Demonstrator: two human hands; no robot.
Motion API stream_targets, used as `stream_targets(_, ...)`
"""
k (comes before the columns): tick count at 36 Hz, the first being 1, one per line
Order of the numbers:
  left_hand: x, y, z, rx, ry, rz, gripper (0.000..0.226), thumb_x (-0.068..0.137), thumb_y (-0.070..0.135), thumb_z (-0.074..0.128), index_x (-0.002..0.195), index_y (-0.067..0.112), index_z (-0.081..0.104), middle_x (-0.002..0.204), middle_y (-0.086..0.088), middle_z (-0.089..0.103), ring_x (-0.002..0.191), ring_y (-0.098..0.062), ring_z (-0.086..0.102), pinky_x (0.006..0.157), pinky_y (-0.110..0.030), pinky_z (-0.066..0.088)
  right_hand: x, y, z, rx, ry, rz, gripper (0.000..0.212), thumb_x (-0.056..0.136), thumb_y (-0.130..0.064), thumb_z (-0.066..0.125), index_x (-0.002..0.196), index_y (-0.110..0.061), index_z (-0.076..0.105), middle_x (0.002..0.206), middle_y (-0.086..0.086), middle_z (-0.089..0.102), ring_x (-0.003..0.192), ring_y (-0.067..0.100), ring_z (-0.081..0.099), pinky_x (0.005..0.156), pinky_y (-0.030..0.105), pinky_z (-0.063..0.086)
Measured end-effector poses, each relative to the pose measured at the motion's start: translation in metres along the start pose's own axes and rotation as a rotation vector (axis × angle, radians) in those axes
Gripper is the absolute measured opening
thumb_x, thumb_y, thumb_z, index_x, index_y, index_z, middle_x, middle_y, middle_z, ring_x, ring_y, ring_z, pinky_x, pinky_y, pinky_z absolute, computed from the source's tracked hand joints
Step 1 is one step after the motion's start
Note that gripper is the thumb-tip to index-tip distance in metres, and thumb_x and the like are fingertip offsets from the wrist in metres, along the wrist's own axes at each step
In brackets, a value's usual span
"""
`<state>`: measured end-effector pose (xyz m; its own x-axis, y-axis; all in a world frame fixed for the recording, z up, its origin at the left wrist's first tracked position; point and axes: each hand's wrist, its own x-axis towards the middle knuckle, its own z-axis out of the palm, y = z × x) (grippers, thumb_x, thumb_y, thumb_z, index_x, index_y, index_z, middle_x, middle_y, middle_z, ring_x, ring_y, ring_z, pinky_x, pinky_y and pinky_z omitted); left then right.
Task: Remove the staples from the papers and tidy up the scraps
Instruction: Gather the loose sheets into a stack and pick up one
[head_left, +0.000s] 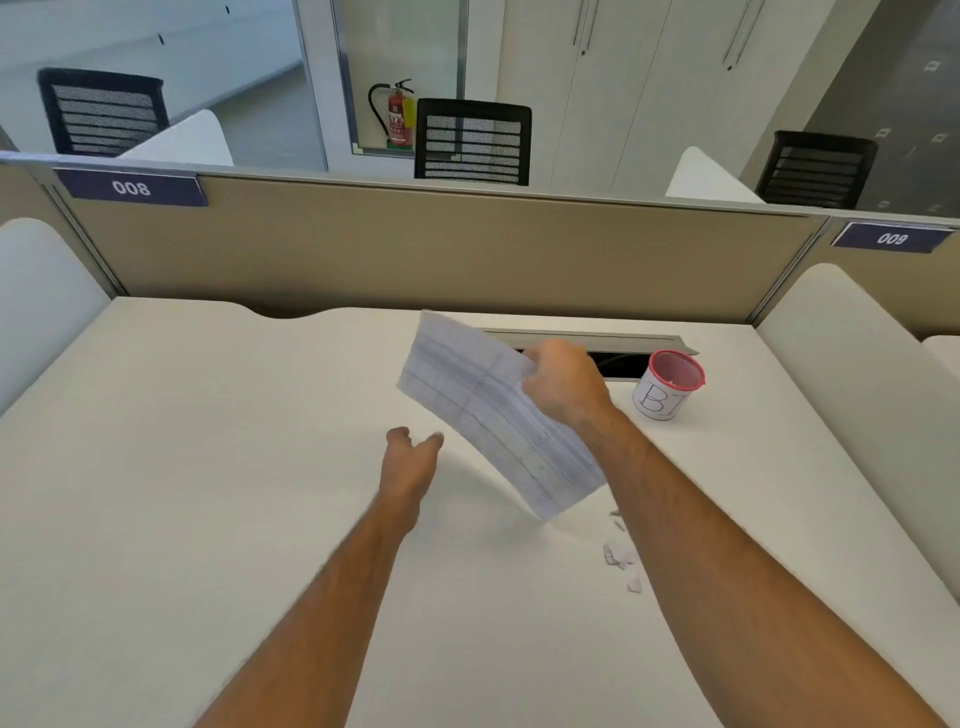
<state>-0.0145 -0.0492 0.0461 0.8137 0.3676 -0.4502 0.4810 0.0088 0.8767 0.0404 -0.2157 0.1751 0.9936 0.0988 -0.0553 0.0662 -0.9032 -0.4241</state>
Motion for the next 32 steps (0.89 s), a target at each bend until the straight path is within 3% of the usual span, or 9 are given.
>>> stream_targets(3,0.009,0.01,-0.003,-0.142,-0.032,-0.002,0.082,0.098,0.039,0.066,0.16,0.008,0.021,0.162,-0.01,0.034,0.144,-0.028,0.039,0.112,-0.041,0.034,0.005,0.01,-0.005,0.296,-0.029,0.055,0.02,0.086,-0.005,0.064,0.1,-0.015,0.076,0.091,0.005,0.074,0.082,0.024,0.072,0.075,0.04,0.062)
stream_targets(7,0.008,0.031,-0.01,-0.324,-0.135,0.116,0.051,0.092,0.026,0.075,0.135,0.011,0.052,0.126,0.002,0.066,0.111,-0.012,0.061,0.105,-0.039,0.042,0.006,0.026,-0.007,0.641,-0.101,0.054,0.017,0.083,-0.006,0.075,0.098,-0.014,0.078,0.088,0.004,0.078,0.078,0.024,0.076,0.072,0.04,0.062)
stream_targets(10,0.01,0.043,-0.014,-0.407,-0.138,0.21,0.05,0.086,0.022,0.081,0.131,0.012,0.06,0.122,-0.002,0.074,0.114,-0.022,0.069,0.099,-0.048,0.056,0.006,0.037,-0.003,0.839,-0.086,0.064,0.016,0.083,-0.003,0.075,0.096,-0.011,0.078,0.091,0.008,0.079,0.084,0.029,0.076,0.078,0.045,0.062)
stream_targets(12,0.007,0.052,-0.013,-0.436,-0.098,0.275,0.038,0.092,0.014,0.075,0.127,0.009,0.062,0.12,-0.004,0.075,0.109,-0.024,0.071,0.087,-0.041,0.06,0.006,0.044,0.003,0.922,-0.046,0.077,0.018,0.082,-0.002,0.075,0.099,-0.01,0.078,0.094,0.01,0.078,0.089,0.031,0.075,0.082,0.047,0.06)
stream_targets(15,0.002,0.063,-0.005,-0.33,-0.05,0.384,0.024,0.099,0.014,0.065,0.122,0.012,0.063,0.115,-0.001,0.074,0.102,-0.019,0.072,0.078,-0.034,0.059,0.006,0.053,0.016,1.001,0.027,0.12,0.019,0.082,-0.002,0.075,0.1,-0.01,0.076,0.098,0.01,0.077,0.095,0.032,0.073,0.083,0.047,0.058)
stream_targets(20,-0.003,0.059,0.008,-0.121,-0.023,0.485,0.017,0.105,0.019,0.055,0.121,0.023,0.058,0.118,0.007,0.069,0.108,-0.018,0.069,0.083,-0.035,0.061,0.002,0.063,0.04,1.066,0.132,0.2,0.021,0.086,-0.004,0.071,0.1,-0.021,0.072,0.105,0.006,0.073,0.104,0.032,0.066,0.088,0.051,0.056)
stream_targets(28,-0.002,0.036,0.017,-0.048,-0.06,0.433,0.02,0.106,0.017,0.051,0.125,0.024,0.055,0.123,0.009,0.065,0.114,-0.015,0.065,0.092,-0.042,0.059,-0.004,0.081,0.068,1.112,0.157,0.269,0.023,0.087,-0.005,0.073,0.101,-0.023,0.07,0.106,0.003,0.073,0.102,0.026,0.067,0.094,0.054,0.055)
stream_targets(32,-0.002,0.03,0.018,-0.042,-0.082,0.394,0.024,0.107,0.018,0.05,0.13,0.024,0.054,0.127,0.008,0.064,0.118,-0.017,0.063,0.098,-0.047,0.057,-0.003,0.088,0.079,1.123,0.149,0.282,0.026,0.086,-0.005,0.074,0.103,-0.025,0.07,0.112,0.005,0.073,0.111,0.034,0.065,0.099,0.058,0.052)
